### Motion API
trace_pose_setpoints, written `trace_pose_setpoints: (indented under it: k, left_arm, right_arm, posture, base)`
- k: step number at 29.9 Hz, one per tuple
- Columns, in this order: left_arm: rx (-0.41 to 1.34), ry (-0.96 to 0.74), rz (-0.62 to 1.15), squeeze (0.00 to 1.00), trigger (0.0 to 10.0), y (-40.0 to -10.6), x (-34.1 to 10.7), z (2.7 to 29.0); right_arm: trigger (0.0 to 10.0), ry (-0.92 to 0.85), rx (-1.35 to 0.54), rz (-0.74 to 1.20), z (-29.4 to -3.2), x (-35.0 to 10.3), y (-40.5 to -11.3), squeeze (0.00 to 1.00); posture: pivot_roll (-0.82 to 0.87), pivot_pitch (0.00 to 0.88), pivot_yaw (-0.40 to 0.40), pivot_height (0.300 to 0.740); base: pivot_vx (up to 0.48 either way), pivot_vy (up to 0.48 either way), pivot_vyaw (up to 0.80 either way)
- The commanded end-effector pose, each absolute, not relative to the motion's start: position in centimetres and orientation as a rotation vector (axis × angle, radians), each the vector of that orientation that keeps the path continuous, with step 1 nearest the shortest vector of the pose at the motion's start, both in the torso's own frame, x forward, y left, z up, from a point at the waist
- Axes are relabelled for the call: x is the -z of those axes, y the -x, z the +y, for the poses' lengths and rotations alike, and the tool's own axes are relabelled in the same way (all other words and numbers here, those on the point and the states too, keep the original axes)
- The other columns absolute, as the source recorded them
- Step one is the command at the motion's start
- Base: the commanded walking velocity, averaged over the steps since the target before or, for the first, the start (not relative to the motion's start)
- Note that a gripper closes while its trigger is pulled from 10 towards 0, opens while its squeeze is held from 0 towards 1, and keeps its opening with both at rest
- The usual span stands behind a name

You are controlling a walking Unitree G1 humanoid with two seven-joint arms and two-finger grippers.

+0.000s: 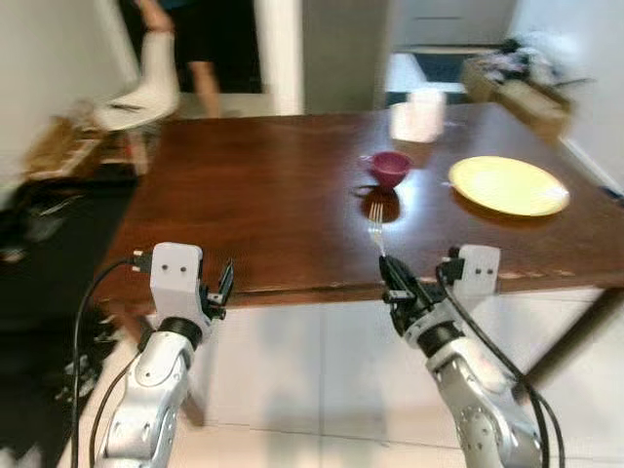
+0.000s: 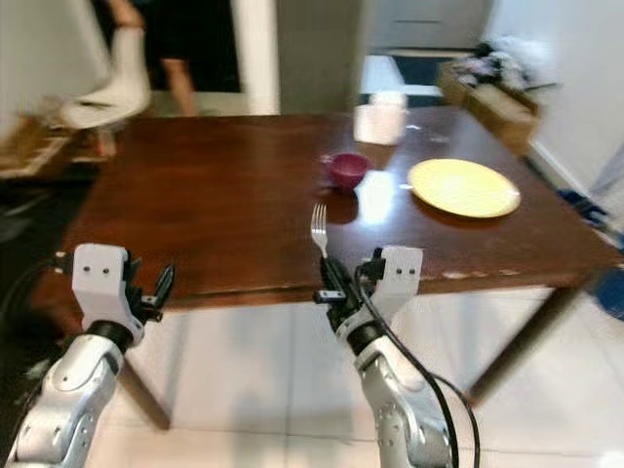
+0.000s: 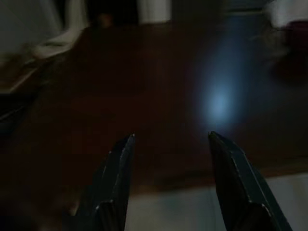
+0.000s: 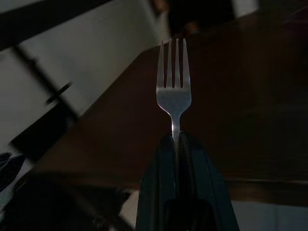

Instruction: Setting the table

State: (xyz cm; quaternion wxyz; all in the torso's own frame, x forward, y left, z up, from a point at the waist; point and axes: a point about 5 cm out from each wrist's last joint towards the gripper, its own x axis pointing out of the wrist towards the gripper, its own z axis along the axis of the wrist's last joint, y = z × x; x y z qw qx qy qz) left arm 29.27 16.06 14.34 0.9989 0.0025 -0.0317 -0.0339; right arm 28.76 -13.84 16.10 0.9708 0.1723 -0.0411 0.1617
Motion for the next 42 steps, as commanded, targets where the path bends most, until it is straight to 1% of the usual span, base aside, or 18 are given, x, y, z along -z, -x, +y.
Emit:
trace_pose_setpoints:
  k: [1, 16, 18, 31, 42]
  left_arm:
    - [0.067, -0.003, -0.054, 0.00, 10.0, -29.2, -14.2, 16.1]
    - [0.071, -0.004, -0.045, 0.00, 10.0, -29.2, -14.0, 15.9]
    - [0.070, -0.004, -0.042, 0.00, 10.0, -29.1, -14.0, 16.0]
    - [0.064, -0.020, -0.031, 0.00, 10.0, -29.0, -13.7, 16.2]
    - [0.050, -0.036, -0.015, 0.00, 10.0, -28.5, -13.2, 16.6]
  right_arm:
    - [10.0, -0.357, -0.327, -0.081, -13.8, -16.1, -28.7, 0.00]
    - [10.0, -0.356, -0.377, -0.080, -13.4, -16.3, -28.4, 0.00]
    - [10.0, -0.361, -0.443, -0.082, -12.6, -16.5, -28.0, 0.00]
    - [10.0, -0.320, -0.636, -0.065, -10.3, -16.8, -26.7, 0.00]
    - [10.0, -0.295, -0.676, -0.049, -9.9, -16.6, -26.4, 0.00]
  posture:
    - [-0.12, 0.000, 0.080, 0.740]
    - [-0.12, 0.000, 0.080, 0.740]
    - [-0.12, 0.000, 0.081, 0.740]
    - [-0.11, 0.000, 0.082, 0.740]
    - [-0.10, 0.000, 0.079, 0.740]
  base:
    - [0.000, 0.000, 0.72]
    - [0.000, 0.000, 0.73]
    - [0.000, 0.000, 0.73]
    - [0.000, 0.000, 0.73]
    - [0.000, 0.000, 0.73]
